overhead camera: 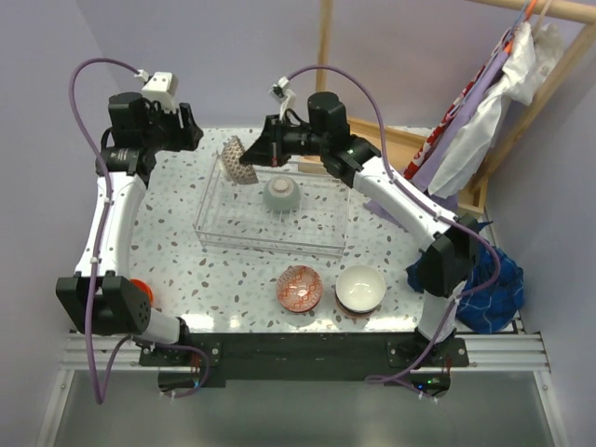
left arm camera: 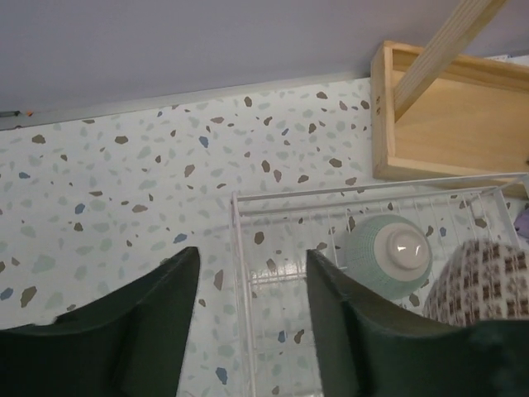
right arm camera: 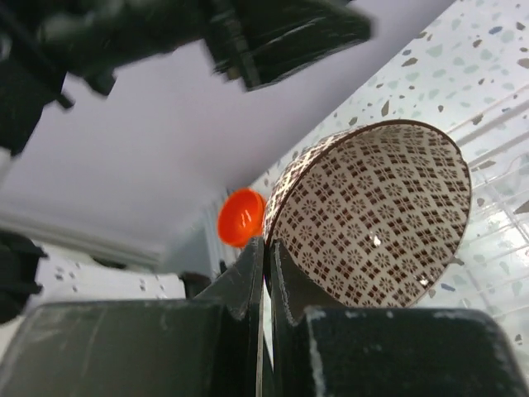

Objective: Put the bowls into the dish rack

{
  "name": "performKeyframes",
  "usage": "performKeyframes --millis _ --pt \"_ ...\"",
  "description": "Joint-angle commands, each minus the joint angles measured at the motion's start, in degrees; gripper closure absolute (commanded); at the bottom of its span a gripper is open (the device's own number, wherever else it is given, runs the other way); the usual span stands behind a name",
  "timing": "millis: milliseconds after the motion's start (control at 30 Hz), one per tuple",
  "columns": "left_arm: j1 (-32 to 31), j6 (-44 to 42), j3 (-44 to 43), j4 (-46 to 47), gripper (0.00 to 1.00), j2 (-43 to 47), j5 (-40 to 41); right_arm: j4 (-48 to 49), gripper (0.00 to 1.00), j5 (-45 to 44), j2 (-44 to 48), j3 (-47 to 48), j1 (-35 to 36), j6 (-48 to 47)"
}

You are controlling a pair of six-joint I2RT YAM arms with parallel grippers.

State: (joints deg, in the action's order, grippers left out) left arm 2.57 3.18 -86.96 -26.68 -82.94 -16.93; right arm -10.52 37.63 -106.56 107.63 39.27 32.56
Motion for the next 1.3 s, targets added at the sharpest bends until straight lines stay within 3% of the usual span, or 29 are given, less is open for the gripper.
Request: performKeyframes --millis 0,33,133,433,700,1267 --pt "-1.51 -6.76 -4.27 -0.73 0.88 -3.45 -1.88 25.52 1.00 4.64 -4.61 -4.44 -8.75 24.00" --pt "-1.77 -7.65 -5.40 -1.53 1.00 -4.07 -1.36 28.51 1.00 4.56 -6.45 -4.97 -9.55 26.13" --pt "-2.04 -11.52 -7.43 -4.08 1.00 -6.44 -1.17 41.67 1.00 3.95 -9.36 -7.26 -11.49 33.43" --pt "-8.80 -22.16 -5.77 -8.65 1.00 -8.03 -0.83 56.65 1.00 -1.50 -14.72 -12.88 -12.02 44.87" --pt "-11.18 -20.15 2.22 -6.20 1.00 -6.71 -0.91 61.14 1.00 -3.09 -14.99 -19.30 -12.02 47.16" --pt "-11.71 -16.81 2.23 -3.21 1.00 -14.00 -2.76 57.29 1.00 -1.24 -18.15 -22.91 -12.02 41.01"
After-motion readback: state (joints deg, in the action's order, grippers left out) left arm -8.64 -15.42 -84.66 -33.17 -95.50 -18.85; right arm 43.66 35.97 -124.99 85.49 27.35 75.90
